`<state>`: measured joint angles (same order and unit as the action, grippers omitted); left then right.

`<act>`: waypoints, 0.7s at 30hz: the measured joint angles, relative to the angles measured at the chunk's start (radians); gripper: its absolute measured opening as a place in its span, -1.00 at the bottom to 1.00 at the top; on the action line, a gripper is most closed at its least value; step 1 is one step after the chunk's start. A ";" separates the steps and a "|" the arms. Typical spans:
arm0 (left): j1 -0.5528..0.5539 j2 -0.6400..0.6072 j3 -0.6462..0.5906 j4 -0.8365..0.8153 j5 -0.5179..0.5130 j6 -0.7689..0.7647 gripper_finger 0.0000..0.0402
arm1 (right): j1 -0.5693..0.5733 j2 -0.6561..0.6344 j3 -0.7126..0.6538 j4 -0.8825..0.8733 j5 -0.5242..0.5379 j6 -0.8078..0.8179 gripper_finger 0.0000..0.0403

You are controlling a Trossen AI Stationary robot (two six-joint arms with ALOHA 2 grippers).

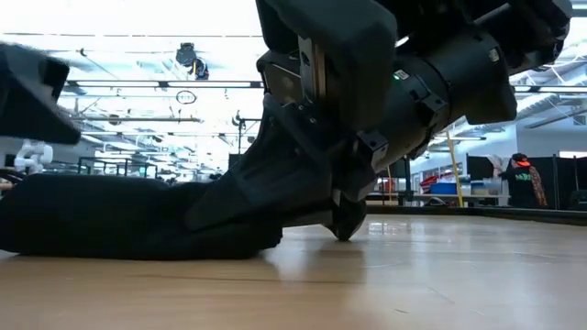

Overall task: Roll napkin
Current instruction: Roll the black napkin

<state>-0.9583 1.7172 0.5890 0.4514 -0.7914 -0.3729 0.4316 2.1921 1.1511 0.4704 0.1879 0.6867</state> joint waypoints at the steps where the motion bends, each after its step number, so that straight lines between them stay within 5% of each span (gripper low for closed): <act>1: 0.000 0.010 0.011 0.013 -0.009 0.041 0.30 | -0.001 0.000 0.000 -0.001 -0.007 0.008 -0.90; 11: 0.014 0.171 0.104 0.009 -0.033 0.233 0.65 | -0.019 -0.001 0.001 -0.004 -0.035 0.060 -0.90; 21: 0.018 0.228 0.141 0.015 -0.139 0.248 0.35 | -0.027 -0.001 0.000 -0.006 -0.080 0.083 -0.90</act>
<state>-0.9403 1.9457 0.7296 0.4660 -0.9299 -0.1253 0.4049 2.1910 1.1511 0.4648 0.1075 0.7700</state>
